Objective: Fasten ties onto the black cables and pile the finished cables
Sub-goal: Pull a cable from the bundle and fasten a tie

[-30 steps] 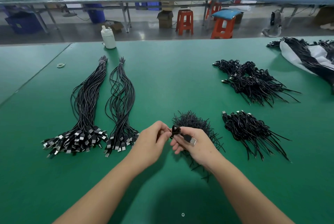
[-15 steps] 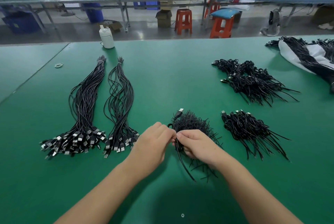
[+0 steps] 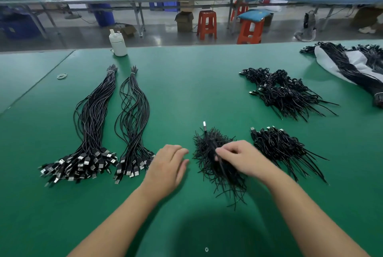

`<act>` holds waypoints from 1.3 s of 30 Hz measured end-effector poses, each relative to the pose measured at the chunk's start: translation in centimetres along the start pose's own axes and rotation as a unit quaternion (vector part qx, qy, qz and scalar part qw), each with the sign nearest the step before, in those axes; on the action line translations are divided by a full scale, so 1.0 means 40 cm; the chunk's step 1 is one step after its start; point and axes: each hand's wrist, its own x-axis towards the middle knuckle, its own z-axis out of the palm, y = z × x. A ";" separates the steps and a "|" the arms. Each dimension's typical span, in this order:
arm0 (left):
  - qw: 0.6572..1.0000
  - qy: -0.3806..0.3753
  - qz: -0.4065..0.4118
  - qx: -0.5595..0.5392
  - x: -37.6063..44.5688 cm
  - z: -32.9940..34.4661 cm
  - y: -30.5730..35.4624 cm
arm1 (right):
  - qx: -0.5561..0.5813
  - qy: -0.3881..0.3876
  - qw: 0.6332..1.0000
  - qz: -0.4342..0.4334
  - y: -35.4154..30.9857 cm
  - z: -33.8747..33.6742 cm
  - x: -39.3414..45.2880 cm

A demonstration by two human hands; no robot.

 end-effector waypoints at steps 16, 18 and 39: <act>0.973 -0.116 -0.173 0.096 -0.092 0.050 -0.094 | -0.262 0.229 0.892 0.288 0.312 -0.244 0.096; 0.973 -0.116 -0.176 0.095 -0.091 0.049 -0.093 | -0.275 0.230 0.889 0.284 0.313 -0.240 0.097; 0.949 -0.096 -0.271 0.131 -0.100 0.062 -0.112 | -0.153 0.324 0.931 0.070 0.307 0.121 0.091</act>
